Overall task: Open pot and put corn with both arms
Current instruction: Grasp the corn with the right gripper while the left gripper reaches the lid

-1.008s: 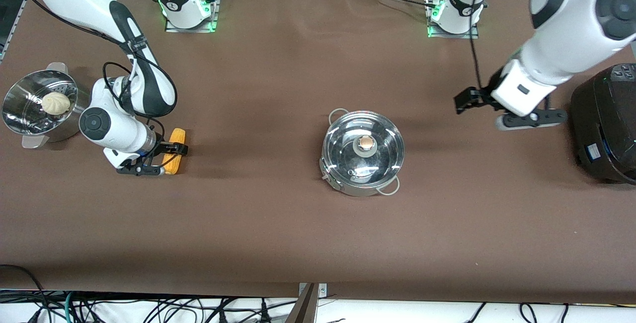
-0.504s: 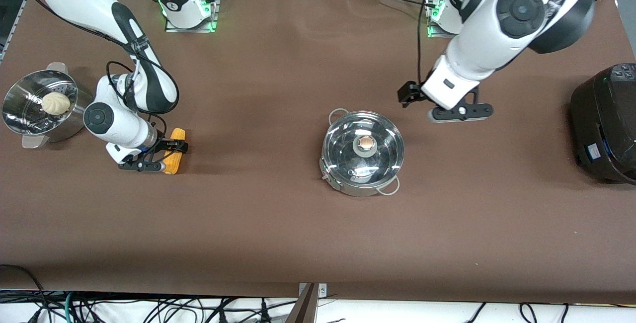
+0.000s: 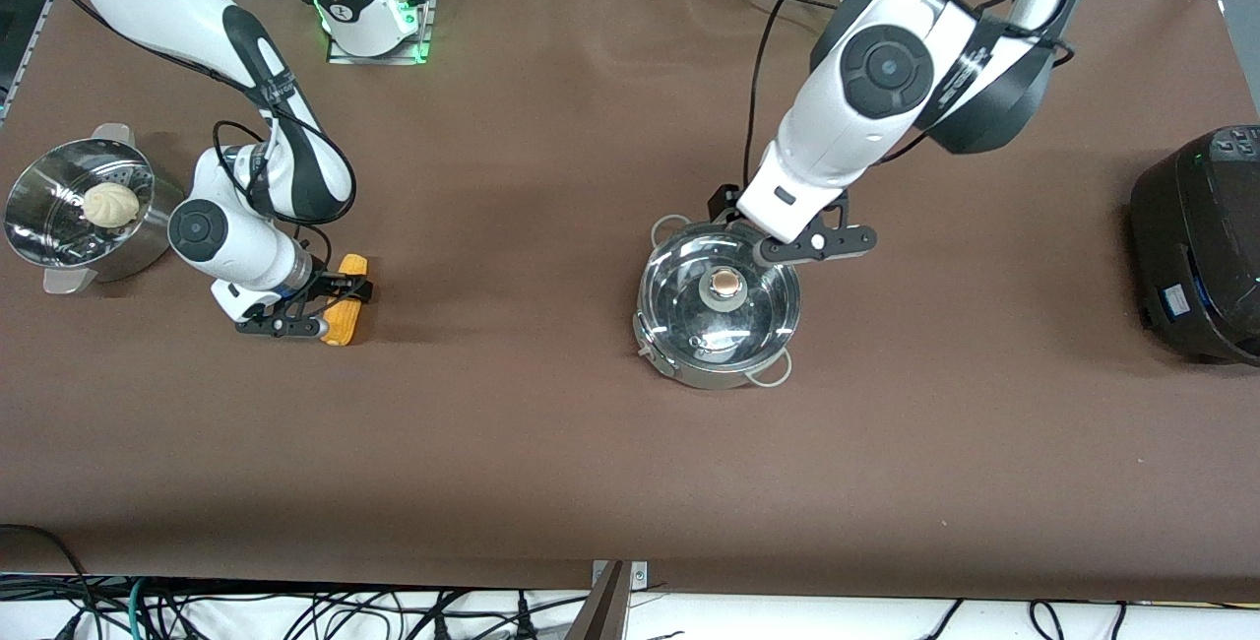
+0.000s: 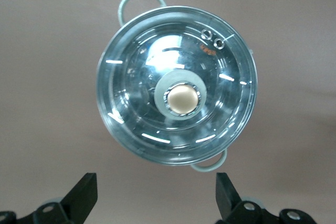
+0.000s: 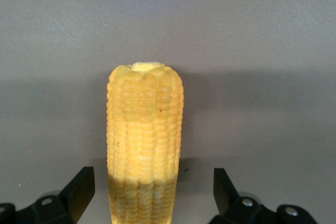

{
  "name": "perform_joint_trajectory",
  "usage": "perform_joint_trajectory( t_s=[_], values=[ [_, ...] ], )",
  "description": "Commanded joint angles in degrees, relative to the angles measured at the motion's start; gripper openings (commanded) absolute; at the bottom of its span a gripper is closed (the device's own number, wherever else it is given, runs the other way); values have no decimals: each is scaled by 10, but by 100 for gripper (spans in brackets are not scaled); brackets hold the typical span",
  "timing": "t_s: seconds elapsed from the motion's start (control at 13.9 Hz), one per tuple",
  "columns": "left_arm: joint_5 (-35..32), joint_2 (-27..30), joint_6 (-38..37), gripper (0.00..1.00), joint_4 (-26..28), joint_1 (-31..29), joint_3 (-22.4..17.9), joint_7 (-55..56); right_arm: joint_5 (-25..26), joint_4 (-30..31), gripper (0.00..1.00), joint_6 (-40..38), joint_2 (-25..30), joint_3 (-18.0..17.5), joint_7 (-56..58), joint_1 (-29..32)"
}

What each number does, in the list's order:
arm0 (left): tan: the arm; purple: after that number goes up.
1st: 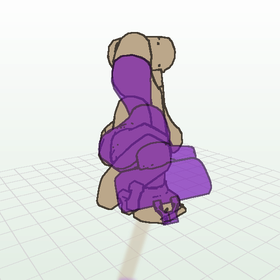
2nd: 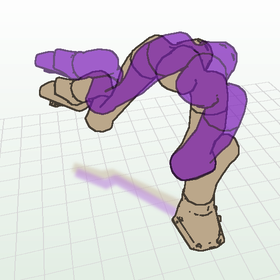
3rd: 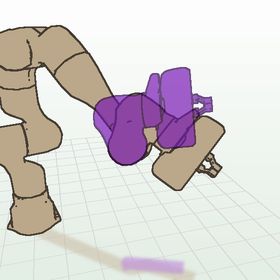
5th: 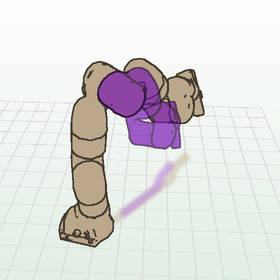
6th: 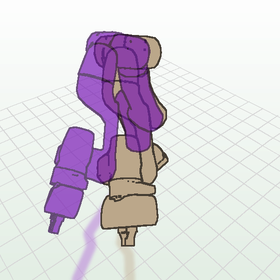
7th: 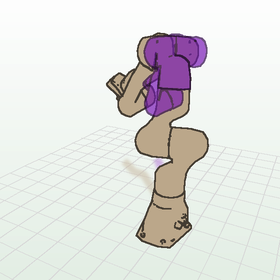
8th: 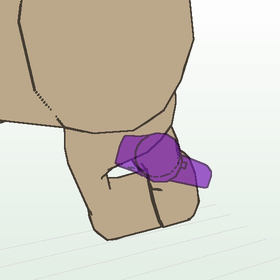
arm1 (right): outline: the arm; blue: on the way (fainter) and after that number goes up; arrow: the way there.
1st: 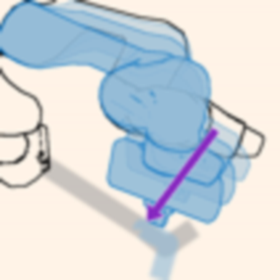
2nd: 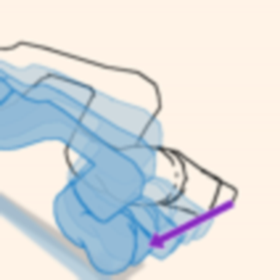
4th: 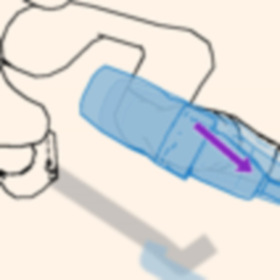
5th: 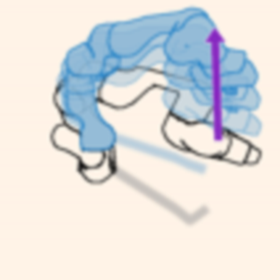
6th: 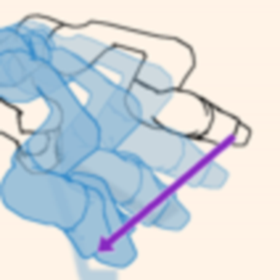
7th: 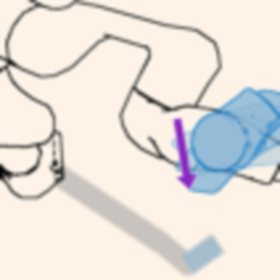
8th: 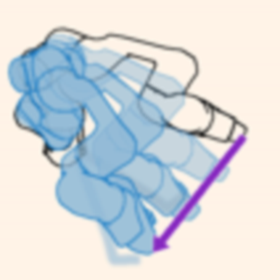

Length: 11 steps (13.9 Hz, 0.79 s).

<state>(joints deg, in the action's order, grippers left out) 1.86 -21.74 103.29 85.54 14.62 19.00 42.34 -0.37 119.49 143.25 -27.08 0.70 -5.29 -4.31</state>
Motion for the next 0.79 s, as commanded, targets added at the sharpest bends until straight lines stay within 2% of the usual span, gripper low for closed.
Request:
perform_joint_trajectory(
  t_s=[0.0, 0.07, 0.22, 0.29, 0.36, 0.72],
  values=[
    [-14, -58, -10, 99, -63, 33, -29, 12, -7, 22, 100, 19, 13, -2, 14, 4],
    [-14, -68, -6, 99, -70, 37, -34, 19, -7, 22, 87, 19, 13, -2, 15, 4],
    [-14, -80, 20, 99, -69, 37, -34, 25, -7, 22, 20, 12, 16, -2, 21, 3],
    [-14, -88, 24, 99, -70, 38, -36, 25, -7, 22, 4, 4, 15, -2, 22, 3],
    [-14, -95, 30, 99, -70, 44, -41, 25, -7, 22, 0, 3, 14, -2, 22, 3],
    [-26, -117, 41, 99, -70, 52, -46, 27, -6, 20, 0, 1, 13, -2, 23, 3]
  ],
)
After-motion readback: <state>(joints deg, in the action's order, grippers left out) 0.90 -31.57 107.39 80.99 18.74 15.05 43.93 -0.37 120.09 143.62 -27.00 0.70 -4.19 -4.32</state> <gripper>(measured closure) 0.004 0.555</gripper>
